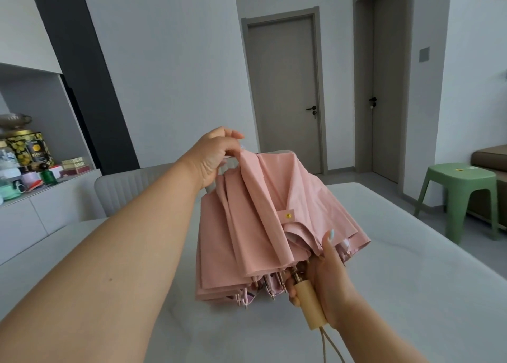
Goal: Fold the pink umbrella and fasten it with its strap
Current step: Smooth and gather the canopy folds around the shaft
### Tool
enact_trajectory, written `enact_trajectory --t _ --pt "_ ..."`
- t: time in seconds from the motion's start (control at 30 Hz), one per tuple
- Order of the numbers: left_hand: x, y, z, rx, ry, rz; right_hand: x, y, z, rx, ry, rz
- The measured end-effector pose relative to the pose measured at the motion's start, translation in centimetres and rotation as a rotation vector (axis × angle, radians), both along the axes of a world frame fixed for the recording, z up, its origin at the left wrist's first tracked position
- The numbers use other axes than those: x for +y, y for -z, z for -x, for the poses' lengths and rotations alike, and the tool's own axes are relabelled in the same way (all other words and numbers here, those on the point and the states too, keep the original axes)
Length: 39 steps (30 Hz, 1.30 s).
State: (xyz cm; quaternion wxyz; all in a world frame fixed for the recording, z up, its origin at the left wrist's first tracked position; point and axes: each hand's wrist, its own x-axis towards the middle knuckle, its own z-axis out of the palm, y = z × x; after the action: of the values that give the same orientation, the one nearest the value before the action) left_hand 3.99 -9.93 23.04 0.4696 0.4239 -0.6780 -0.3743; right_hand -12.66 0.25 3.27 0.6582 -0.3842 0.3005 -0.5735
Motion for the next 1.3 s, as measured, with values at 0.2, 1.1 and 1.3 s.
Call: enact_trajectory --t 0.2,1.1,1.3 --pt "3.7 1.7 2.6 -0.486 -0.002 0.379 0.0 0.1 0.2 0.069 0.044 -0.016" --pt "7.1 6.8 -3.4 -0.756 -0.035 0.078 -0.5 0.6 1.2 0.19 0.086 0.141" --pt "8.0 6.4 -3.2 -0.736 -0.072 0.074 0.0 0.1 0.7 0.347 0.176 0.099"
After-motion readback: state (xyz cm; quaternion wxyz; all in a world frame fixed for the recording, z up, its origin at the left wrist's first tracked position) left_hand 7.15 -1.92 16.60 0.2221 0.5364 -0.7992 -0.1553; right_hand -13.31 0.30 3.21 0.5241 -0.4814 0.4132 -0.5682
